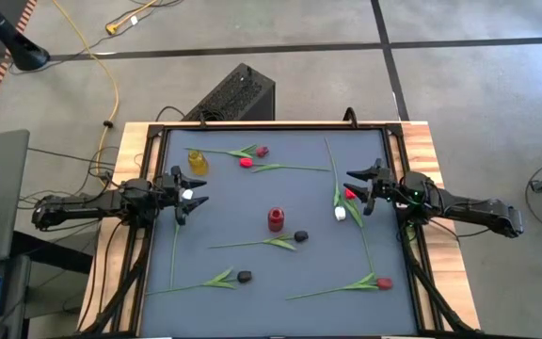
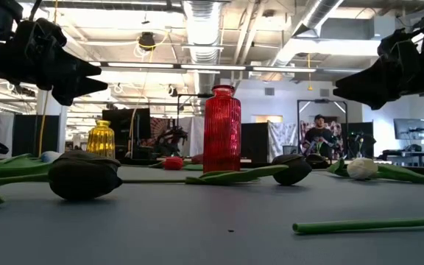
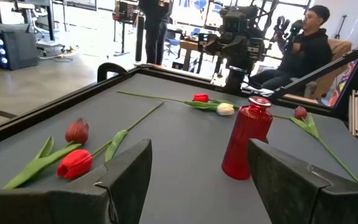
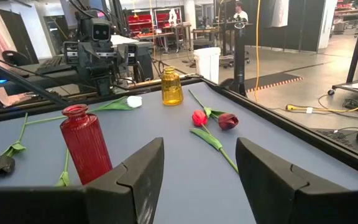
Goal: Sort flowers into vase by color
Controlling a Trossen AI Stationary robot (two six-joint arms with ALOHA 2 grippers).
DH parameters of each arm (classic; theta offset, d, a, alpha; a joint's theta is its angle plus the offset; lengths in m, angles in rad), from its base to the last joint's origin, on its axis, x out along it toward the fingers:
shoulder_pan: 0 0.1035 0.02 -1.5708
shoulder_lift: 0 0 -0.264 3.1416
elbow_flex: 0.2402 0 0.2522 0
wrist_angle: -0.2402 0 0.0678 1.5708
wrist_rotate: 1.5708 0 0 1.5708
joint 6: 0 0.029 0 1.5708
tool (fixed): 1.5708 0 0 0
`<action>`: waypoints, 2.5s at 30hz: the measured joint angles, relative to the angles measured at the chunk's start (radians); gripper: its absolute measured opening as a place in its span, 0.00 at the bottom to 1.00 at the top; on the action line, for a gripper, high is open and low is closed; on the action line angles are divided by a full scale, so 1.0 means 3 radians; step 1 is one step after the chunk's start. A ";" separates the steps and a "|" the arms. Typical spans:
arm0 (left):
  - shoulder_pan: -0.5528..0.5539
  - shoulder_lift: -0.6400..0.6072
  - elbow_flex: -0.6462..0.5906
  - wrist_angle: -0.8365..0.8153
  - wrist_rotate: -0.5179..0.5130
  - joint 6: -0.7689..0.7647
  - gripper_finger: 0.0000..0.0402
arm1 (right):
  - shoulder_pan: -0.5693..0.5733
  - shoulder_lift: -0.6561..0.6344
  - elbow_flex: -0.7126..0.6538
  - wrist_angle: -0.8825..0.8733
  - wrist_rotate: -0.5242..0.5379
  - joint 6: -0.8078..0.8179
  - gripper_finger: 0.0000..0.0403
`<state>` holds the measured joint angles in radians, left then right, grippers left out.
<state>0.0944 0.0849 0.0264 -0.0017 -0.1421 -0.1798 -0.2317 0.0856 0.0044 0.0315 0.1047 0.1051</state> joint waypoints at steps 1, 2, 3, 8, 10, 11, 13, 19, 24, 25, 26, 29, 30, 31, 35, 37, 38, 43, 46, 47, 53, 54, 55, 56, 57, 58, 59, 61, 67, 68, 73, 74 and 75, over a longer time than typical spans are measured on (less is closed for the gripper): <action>-0.0001 -0.0001 -0.0001 0.0000 0.0000 0.0001 0.63 | 0.0000 0.0000 0.0000 0.0000 0.0000 0.0000 0.56; 0.0000 0.0000 0.0000 0.0000 0.0000 0.0001 0.63 | 0.0001 -0.0001 0.0001 0.0000 0.0000 0.0000 0.56; -0.0001 0.0000 0.0000 0.0000 0.0000 0.0000 0.63 | 0.0000 -0.0001 0.0000 0.0000 0.0000 0.0000 0.56; -0.0001 -0.0001 0.0000 0.0000 0.0000 0.0000 0.63 | 0.0001 0.0000 0.0001 0.0000 0.0000 0.0000 0.56; 0.0000 0.0000 -0.0001 0.0001 0.0000 0.0001 0.63 | 0.0001 0.0000 0.0001 0.0000 0.0000 0.0000 0.56; -0.0001 0.0000 -0.0001 0.0000 0.0000 0.0001 0.63 | 0.0000 -0.0001 0.0000 0.0000 0.0000 0.0000 0.56; 0.0000 0.0000 0.0000 0.0000 0.0000 0.0000 0.63 | 0.0000 -0.0001 0.0001 0.0000 0.0000 0.0000 0.56; 0.0000 0.0000 0.0000 0.0000 0.0000 0.0001 0.63 | 0.0000 -0.0001 0.0000 0.0000 0.0000 0.0000 0.56; -0.0001 -0.0001 -0.0001 0.0000 0.0000 0.0001 0.63 | 0.0000 0.0000 0.0001 0.0000 0.0000 0.0000 0.56; -0.0001 -0.0001 0.0000 0.0001 0.0000 0.0000 0.63 | 0.0001 0.0000 0.0000 0.0000 0.0000 0.0000 0.56; -0.0001 0.0000 0.0000 0.0001 -0.0001 0.0001 0.63 | 0.0000 0.0000 0.0000 0.0000 0.0000 0.0000 0.56; -0.0001 0.0000 -0.0001 0.0030 -0.0095 0.0092 0.63 | 0.0000 0.0000 0.0000 0.0000 0.0000 0.0000 0.56; 0.0000 0.0000 -0.0001 0.0064 -0.0142 0.0103 0.63 | 0.0001 -0.0001 0.0000 0.0000 0.0000 0.0000 0.56; 0.0000 -0.0001 -0.0001 0.0083 -0.0155 0.0062 0.63 | 0.0001 0.0000 0.0000 0.0000 0.0000 0.0000 0.56; -0.0001 0.0000 0.0000 0.0036 -0.0156 -0.0439 0.63 | 0.0000 -0.0001 0.0000 0.0000 0.0000 0.0000 0.56; 0.0000 0.0000 0.0000 0.0042 -0.0160 -0.0562 0.63 | 0.0000 -0.0001 0.0001 0.0000 0.0000 0.0000 0.56; -0.0001 0.0000 -0.0001 0.0053 -0.0191 -0.0574 0.63 | 0.0000 0.0000 0.0001 0.0000 0.0000 0.0000 0.56; 0.0000 0.0000 -0.0001 0.0065 -0.0472 -0.0762 0.63 | 0.0001 -0.0001 0.0001 0.0000 0.0000 0.0000 0.56; -0.0001 -0.0001 -0.0001 0.0141 -0.0650 -0.0799 0.63 | 0.0001 0.0000 0.0001 0.0001 0.0000 0.0000 0.56; -0.0001 0.0000 0.0000 0.0173 -0.0716 -0.0840 0.63 | 0.0000 -0.0001 0.0000 0.0000 0.0000 0.0000 0.56; -0.0001 0.0000 -0.0001 0.0370 -0.0794 -0.0821 0.63 | 0.0000 0.0000 0.0001 0.0122 0.0023 -0.0075 0.56; 0.0000 0.0000 -0.0001 0.0414 -0.0753 -0.0766 0.63 | 0.0005 0.0000 0.0002 0.0179 0.0022 -0.0043 0.56; 0.0000 0.0000 0.0000 0.0470 -0.0704 -0.0715 0.63 | 0.0010 -0.0001 0.0003 0.0221 0.0022 0.0038 0.56; 0.0000 0.0000 -0.0001 0.0538 -0.0660 -0.0658 0.63 | 0.0011 -0.0001 0.0003 0.0252 0.0022 0.0133 0.56; -0.0001 0.0000 0.0000 0.0618 -0.0614 -0.0595 0.63 | 0.0011 -0.0001 0.0005 0.0251 0.0020 0.0210 0.56; 0.0000 0.0002 0.0000 0.0700 -0.0565 -0.0546 0.63 | 0.0011 -0.0001 0.0009 0.0241 0.0020 0.0272 0.56; -0.0001 0.0020 0.0000 0.0783 -0.0524 -0.0499 0.63 | 0.0011 -0.0001 0.0017 0.0239 0.0020 0.0314 0.56; -0.0001 0.0086 0.0000 0.0940 -0.0498 -0.0414 0.63 | 0.0011 0.0000 0.0037 0.0232 0.0019 0.0337 0.56; -0.0001 0.0538 0.0000 0.1469 -0.0430 -0.0174 0.63 | 0.0010 -0.0004 0.0053 0.0564 -0.0090 0.0321 0.56; -0.0001 0.0637 0.0000 0.1598 -0.0427 -0.0122 0.63 | 0.0011 -0.0004 0.0053 0.0567 -0.0133 0.0322 0.56; -0.0001 0.1128 0.0229 0.1886 -0.0420 0.0212 0.63 | 0.0011 0.0049 0.0192 0.0375 -0.0299 0.0359 0.56; -0.0001 0.1228 0.0328 0.1863 -0.0420 0.0287 0.63 | 0.0017 0.0085 0.0258 0.0299 -0.0331 0.0366 0.56; -0.0001 0.1335 0.0435 0.1821 -0.0418 0.0361 0.63 | 0.0031 0.0132 0.0340 0.0210 -0.0343 0.0380 0.56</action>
<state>0.0940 0.4853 0.1568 0.5447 -0.2676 -0.0715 -0.2224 0.1252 0.1064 0.0945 0.0017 0.2190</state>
